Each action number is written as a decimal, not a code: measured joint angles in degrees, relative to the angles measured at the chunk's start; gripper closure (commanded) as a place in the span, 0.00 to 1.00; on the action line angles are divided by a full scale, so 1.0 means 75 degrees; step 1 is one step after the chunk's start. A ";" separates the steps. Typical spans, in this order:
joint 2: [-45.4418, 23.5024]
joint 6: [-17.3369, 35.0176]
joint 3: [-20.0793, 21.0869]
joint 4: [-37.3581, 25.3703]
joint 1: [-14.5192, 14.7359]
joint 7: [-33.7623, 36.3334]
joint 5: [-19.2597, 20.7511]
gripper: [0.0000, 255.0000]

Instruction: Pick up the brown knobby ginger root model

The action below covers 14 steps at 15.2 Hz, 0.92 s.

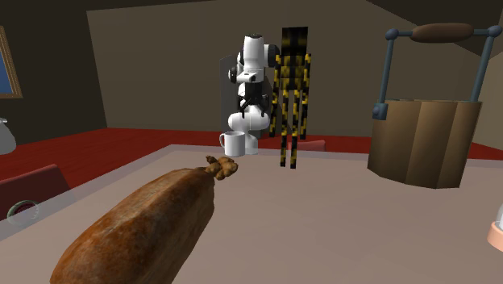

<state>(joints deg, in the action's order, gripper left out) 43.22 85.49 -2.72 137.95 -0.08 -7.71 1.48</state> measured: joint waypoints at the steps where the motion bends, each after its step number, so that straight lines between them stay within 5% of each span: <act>1: 0.0000 0.0000 0.0000 0.0000 0.0000 0.0000 0.0000 0.00; 14: -0.3608 0.1676 0.0614 -0.1399 -0.0819 0.2106 0.1568 0.00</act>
<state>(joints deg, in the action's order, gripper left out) 16.16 98.06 1.89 127.46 -6.22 8.08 13.24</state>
